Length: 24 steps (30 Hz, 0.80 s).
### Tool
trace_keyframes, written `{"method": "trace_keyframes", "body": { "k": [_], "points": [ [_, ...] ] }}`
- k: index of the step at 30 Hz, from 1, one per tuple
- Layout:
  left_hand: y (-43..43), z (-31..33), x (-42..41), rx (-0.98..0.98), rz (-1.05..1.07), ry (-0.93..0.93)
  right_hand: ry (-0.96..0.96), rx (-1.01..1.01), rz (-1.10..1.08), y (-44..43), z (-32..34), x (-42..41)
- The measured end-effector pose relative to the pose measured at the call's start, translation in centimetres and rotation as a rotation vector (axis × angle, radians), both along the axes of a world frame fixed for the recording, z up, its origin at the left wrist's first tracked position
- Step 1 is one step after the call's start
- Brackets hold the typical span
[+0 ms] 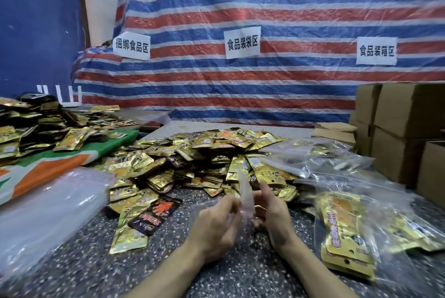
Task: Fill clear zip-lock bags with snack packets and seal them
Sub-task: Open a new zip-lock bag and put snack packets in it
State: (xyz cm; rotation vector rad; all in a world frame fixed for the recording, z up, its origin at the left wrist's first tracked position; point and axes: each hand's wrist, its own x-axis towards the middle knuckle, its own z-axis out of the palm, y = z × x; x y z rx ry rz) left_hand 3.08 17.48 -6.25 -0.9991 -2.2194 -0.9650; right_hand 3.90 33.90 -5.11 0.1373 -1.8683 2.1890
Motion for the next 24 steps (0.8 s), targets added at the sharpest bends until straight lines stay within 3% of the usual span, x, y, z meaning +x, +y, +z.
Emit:
{"method": "trace_keyframes", "body": {
  "k": [4,6,8,10,14,16,24],
  "points": [
    [-0.1,-0.3,0.1,-0.085,-0.069,0.164,0.007,0.015,-0.028,0.1,0.4,0.0],
    [-0.3,-0.3,0.1,-0.126,-0.086,0.140,-0.015,0.066,-0.003,0.1,0.2,0.0],
    [-0.4,-0.5,0.1,-0.102,-0.139,0.023,-0.012,0.175,0.014,0.1,0.0,-0.1],
    [-0.3,-0.4,-0.1,0.016,-0.217,-0.208,0.016,0.233,0.010,0.3,-0.4,-0.1],
    [-0.9,-0.1,-1.3,0.546,-0.272,-0.841,0.061,0.249,0.021,0.0,-0.6,0.2],
    [-1.3,-0.2,-1.9,0.631,-0.281,-0.919,0.067,0.243,0.037,-0.1,-0.6,0.4],
    [-1.6,-0.1,-1.7,0.558,-0.267,-0.885,0.106,0.254,0.022,-0.1,-0.6,0.6]
  ]
}}
